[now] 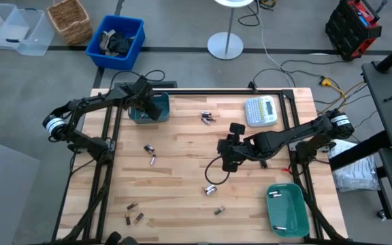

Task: Sort batteries
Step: Put the black battery into the blue bin, then put the silver battery into the green bin

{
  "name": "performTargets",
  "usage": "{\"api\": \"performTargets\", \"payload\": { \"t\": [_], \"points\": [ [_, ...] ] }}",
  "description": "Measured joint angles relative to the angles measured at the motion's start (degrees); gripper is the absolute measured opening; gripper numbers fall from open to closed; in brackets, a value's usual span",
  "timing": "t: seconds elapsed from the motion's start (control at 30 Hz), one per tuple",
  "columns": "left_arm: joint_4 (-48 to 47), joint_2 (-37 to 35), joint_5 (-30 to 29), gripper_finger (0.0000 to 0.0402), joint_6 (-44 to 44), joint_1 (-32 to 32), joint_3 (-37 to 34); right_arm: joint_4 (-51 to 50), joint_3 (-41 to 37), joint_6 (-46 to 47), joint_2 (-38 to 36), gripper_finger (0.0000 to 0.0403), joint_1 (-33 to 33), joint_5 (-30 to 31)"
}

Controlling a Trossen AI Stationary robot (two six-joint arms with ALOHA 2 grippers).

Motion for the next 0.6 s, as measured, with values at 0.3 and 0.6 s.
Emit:
{"api": "performTargets", "payload": {
  "t": [0.3,0.6],
  "points": [
    [-0.01,-0.13,-0.01,0.0074,1.10,0.00,0.00,4.20,-0.04,-2.33,0.00,0.0144,-1.27,-0.03],
    [1.02,-4.79,-0.05,0.0075,2.59,-0.53,0.00,2.07,-0.22,-7.95,-0.17,0.0126,-4.82,-0.10]
  ]
}}
